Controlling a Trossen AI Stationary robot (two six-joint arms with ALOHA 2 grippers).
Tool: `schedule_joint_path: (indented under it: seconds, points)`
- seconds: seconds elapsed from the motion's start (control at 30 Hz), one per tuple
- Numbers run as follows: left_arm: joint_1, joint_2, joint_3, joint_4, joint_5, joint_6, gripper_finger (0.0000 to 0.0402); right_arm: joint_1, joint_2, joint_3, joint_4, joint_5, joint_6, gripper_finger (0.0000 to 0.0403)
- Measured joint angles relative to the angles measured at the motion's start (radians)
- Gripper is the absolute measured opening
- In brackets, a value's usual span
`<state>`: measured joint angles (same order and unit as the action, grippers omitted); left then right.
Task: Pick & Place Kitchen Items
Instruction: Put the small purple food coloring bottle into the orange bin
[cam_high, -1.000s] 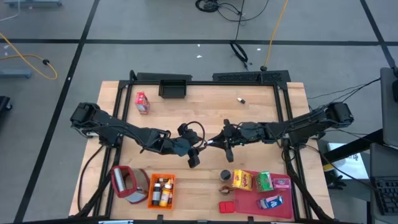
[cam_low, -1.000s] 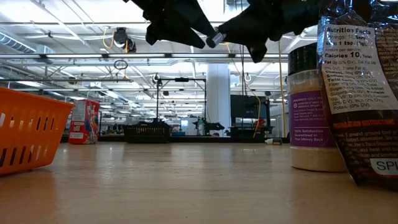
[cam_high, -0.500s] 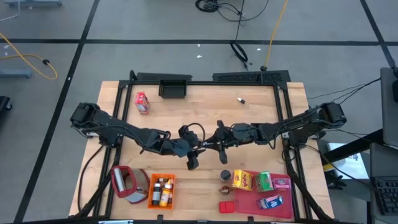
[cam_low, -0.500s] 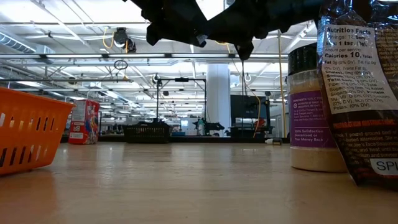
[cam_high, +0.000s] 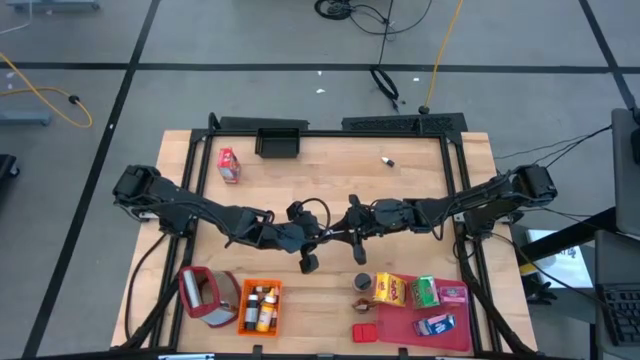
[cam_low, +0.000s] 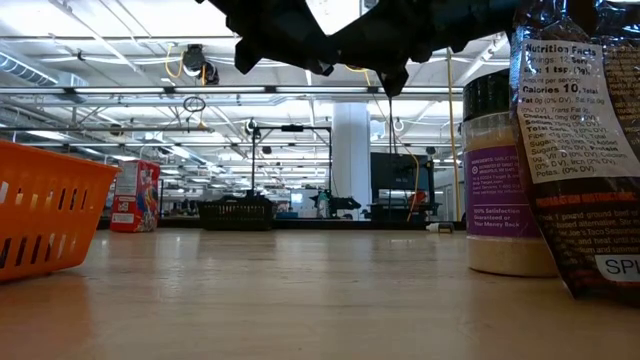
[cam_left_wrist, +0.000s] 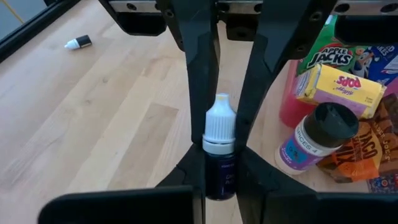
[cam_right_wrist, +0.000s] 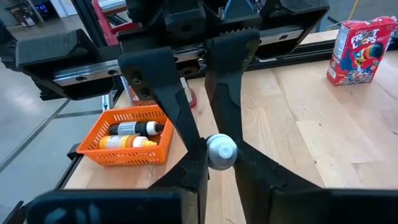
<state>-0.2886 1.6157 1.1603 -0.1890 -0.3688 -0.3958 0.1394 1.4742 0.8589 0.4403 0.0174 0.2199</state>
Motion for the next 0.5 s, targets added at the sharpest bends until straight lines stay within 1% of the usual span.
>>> schedule_joint_path:
  seconds: [0.13, 0.33, 0.43, 0.5]
  points:
    - [-0.005, 0.0, 0.0, -0.008, 0.001, -0.025, 0.0047, 0.0, 0.0, 0.0, 0.001, -0.001, -0.005, 0.0065]
    - [-0.031, 0.0, 0.005, -0.09, 0.0, -0.091, 0.0039, -0.001, -0.01, 0.0, -0.009, 0.0, -0.03, 0.0104]
    - [-0.055, 0.002, -0.005, -0.18, 0.044, -0.122, 0.0039, -0.003, -0.023, -0.001, -0.008, 0.001, -0.034, 0.0113]
    - [-0.07, 0.006, -0.004, -0.186, 0.056, -0.151, 0.0039, -0.005, -0.024, 0.001, -0.003, -0.008, -0.034, 0.0114]
